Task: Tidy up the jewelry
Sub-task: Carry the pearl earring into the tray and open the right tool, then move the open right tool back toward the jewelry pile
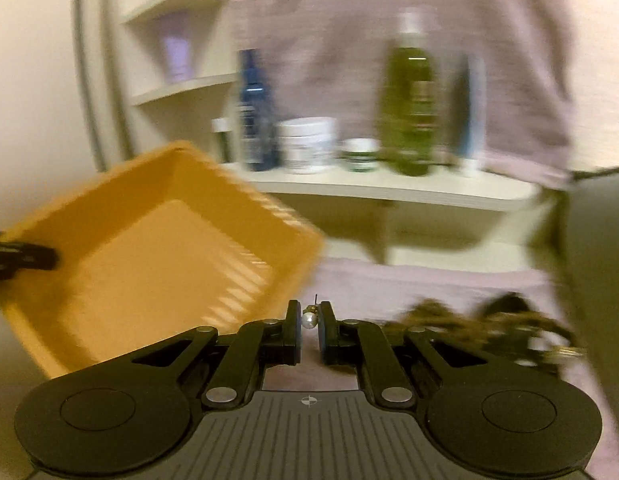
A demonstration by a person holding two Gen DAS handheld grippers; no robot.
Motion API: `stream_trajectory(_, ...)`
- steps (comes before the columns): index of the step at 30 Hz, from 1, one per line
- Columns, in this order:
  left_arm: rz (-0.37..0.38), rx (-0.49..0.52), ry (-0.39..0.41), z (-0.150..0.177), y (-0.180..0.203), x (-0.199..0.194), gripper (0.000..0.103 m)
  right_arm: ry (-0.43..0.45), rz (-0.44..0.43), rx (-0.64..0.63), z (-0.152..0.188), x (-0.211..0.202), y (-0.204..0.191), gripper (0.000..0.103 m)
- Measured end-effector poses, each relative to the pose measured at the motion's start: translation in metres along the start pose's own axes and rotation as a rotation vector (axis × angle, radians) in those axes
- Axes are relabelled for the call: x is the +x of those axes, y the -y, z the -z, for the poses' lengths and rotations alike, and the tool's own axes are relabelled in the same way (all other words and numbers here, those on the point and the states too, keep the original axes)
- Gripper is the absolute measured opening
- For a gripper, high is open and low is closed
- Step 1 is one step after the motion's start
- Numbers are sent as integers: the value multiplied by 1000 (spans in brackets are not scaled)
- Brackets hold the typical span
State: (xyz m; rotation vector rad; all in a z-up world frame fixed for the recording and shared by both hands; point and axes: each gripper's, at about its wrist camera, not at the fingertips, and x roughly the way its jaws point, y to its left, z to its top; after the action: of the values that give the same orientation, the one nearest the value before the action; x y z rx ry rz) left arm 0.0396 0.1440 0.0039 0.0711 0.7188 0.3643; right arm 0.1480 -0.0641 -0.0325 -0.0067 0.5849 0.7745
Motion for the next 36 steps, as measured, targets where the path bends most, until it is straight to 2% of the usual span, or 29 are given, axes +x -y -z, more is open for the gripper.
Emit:
stream_trajectory(4, 3, -3, 0, 1, -1, 1, 5, -18, -93, -56, -3, 15, -31, 8)
stream_trajectory(7, 5, -4, -1, 1, -2, 1, 5, -30, -125, -82, -2, 24, -44, 8)
stream_trajectory(14, 5, -7, 1, 0, -2, 2, 5, -38, -145, -121, 2, 38, -54, 8)
stream_trajectory(17, 7, -8, -1, 0, -2, 2, 5, -33, -125, -145, 5, 40, -55, 9)
stream_trajectory(23, 6, -10, -1, 0, -2, 2, 5, -31, -82, -106, 10, 25, -39, 13)
stream_trajectory(31, 6, -10, 0, 0, -3, 2, 5, -31, 76, 22, 30, -9, 3, 14)
stream_trajectory(36, 7, -9, 0, 0, -3, 2, 5, -42, 162, 55, 41, -22, 31, 14)
